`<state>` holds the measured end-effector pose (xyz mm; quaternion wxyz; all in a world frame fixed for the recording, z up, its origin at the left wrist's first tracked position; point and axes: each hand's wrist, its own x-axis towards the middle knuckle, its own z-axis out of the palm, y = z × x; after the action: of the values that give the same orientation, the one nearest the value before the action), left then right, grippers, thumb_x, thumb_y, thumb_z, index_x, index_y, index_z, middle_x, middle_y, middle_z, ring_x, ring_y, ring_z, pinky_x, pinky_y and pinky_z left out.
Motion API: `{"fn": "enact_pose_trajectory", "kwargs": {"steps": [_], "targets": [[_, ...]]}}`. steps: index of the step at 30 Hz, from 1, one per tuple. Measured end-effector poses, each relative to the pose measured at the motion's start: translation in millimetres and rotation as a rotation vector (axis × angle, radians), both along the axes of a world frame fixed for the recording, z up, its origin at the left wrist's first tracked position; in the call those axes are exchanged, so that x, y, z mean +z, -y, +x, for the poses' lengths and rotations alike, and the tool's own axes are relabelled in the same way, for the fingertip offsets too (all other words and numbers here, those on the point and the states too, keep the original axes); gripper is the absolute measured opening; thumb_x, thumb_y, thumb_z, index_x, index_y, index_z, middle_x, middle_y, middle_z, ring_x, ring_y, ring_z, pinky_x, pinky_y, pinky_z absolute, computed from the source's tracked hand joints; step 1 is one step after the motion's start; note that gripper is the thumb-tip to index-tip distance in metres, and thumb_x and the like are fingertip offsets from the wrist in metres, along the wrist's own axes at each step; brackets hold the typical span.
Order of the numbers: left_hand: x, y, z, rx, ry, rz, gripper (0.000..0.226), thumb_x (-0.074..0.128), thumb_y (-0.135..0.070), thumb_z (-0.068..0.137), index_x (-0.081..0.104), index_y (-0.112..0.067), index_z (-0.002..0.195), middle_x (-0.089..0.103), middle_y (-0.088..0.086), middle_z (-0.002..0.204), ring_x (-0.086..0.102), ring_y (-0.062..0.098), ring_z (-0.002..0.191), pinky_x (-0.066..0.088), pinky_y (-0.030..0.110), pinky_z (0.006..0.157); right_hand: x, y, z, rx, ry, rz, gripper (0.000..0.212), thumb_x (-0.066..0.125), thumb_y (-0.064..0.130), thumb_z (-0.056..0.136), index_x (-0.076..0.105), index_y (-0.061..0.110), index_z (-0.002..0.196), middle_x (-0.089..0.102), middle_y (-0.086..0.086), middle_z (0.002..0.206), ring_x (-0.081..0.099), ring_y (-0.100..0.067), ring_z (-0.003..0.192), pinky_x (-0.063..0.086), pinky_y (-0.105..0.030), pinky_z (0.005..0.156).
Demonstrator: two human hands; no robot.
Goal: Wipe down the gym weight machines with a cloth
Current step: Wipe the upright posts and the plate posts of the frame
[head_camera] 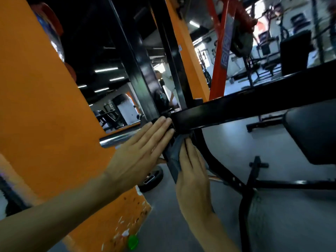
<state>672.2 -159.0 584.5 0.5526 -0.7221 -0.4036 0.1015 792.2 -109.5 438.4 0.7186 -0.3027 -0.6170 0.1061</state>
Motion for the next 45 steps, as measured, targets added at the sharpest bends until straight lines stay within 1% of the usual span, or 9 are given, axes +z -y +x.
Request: {"fn": "enact_pose_trajectory", "kwargs": {"steps": [6, 10, 12, 16, 18, 22, 26, 39, 45], "targets": [[-91.7, 13.3, 3.8, 0.063, 0.036, 0.016, 0.071, 0.019, -0.052, 0.109, 0.013, -0.005, 0.161, 0.004, 0.017, 0.169, 0.001, 0.03, 0.157, 0.017, 0.049, 0.126, -84.4, 7.8, 34.2, 0.189, 0.104, 0.008, 0.051, 0.039, 0.019, 0.101, 0.046, 0.003, 0.148, 0.047, -0.001, 0.149, 0.037, -0.006, 0.14, 0.028, -0.016, 0.117], [-178.8, 25.8, 10.2, 0.085, -0.011, -0.003, 0.077, 0.021, -0.057, 0.107, 0.01, -0.003, 0.161, 0.002, 0.016, 0.169, -0.002, 0.03, 0.157, 0.003, 0.046, 0.127, -165.2, 12.8, 61.4, 0.324, 0.212, -0.101, 0.056, 0.05, -0.011, 0.094, 0.053, 0.012, 0.144, 0.057, 0.003, 0.139, 0.052, -0.005, 0.127, 0.039, -0.015, 0.109], [-214.9, 29.3, 18.2, 0.088, 0.0, -0.038, 0.079, 0.031, -0.058, 0.105, 0.015, -0.004, 0.161, 0.006, 0.018, 0.168, 0.0, 0.033, 0.157, 0.001, 0.048, 0.127, -209.8, 20.0, 80.6, 0.37, 0.247, -0.245, 0.052, 0.053, -0.015, 0.092, 0.062, 0.015, 0.133, 0.062, 0.006, 0.124, 0.056, 0.002, 0.111, 0.041, -0.007, 0.099], [-255.2, 29.9, 42.9, 0.1, -0.255, -0.197, 0.077, 0.049, -0.059, 0.098, 0.037, -0.01, 0.155, 0.028, 0.015, 0.164, 0.013, 0.033, 0.155, -0.01, 0.051, 0.125, -264.5, 37.5, 111.3, 0.325, 0.339, -0.466, 0.024, 0.054, -0.014, 0.091, 0.072, -0.005, 0.104, 0.072, -0.018, 0.099, 0.066, -0.021, 0.091, 0.052, -0.032, 0.082], [-268.8, 27.2, 56.1, 0.117, -0.341, -0.205, 0.065, 0.046, -0.047, 0.101, 0.04, -0.008, 0.153, 0.032, 0.015, 0.163, 0.019, 0.034, 0.154, -0.011, 0.053, 0.123, -282.6, 38.8, 113.9, 0.23, 0.5, -0.375, 0.022, 0.058, -0.007, 0.082, 0.072, -0.001, 0.098, 0.073, -0.008, 0.095, 0.064, -0.008, 0.085, 0.053, -0.018, 0.072], [-297.1, 20.1, 66.6, 0.216, -0.34, -0.253, 0.052, 0.04, -0.026, 0.106, 0.036, -0.007, 0.154, 0.033, 0.018, 0.161, 0.024, 0.037, 0.152, -0.012, 0.052, 0.117, -331.6, 32.7, 94.4, 0.072, 0.949, -0.181, 0.061, 0.081, 0.009, 0.064, 0.069, 0.0, 0.123, 0.068, -0.015, 0.127, 0.065, -0.031, 0.119, 0.044, -0.039, 0.112], [-309.3, 23.9, 66.1, 0.239, -0.313, -0.267, 0.059, 0.022, -0.021, 0.1, 0.03, -0.003, 0.155, 0.03, 0.022, 0.161, 0.022, 0.04, 0.152, -0.006, 0.052, 0.121, -332.6, 48.0, 85.5, -0.163, 1.178, -0.236, 0.071, 0.082, 0.03, 0.07, 0.064, -0.006, 0.128, 0.062, -0.023, 0.134, 0.058, -0.035, 0.128, 0.043, -0.046, 0.113], [-315.0, 29.5, 66.7, 0.221, -0.327, -0.235, 0.07, 0.011, -0.016, 0.091, 0.025, -0.003, 0.158, 0.026, 0.022, 0.163, 0.02, 0.038, 0.153, -0.007, 0.05, 0.117, -320.1, 27.4, 81.9, -0.234, 1.059, -0.299, 0.047, 0.047, 0.039, 0.087, 0.069, 0.01, 0.116, 0.07, -0.007, 0.118, 0.06, -0.025, 0.118, 0.038, -0.043, 0.114], [-322.3, 22.5, 55.7, 0.115, -0.322, -0.166, 0.056, 0.032, -0.02, 0.092, 0.059, -0.012, 0.141, 0.057, 0.013, 0.145, 0.048, 0.031, 0.139, 0.011, 0.047, 0.12, -350.9, 39.8, 94.3, -0.228, 1.08, -0.105, 0.057, 0.08, 0.021, 0.071, 0.069, -0.005, 0.12, 0.066, -0.023, 0.127, 0.062, -0.038, 0.122, 0.046, -0.051, 0.109]]}}
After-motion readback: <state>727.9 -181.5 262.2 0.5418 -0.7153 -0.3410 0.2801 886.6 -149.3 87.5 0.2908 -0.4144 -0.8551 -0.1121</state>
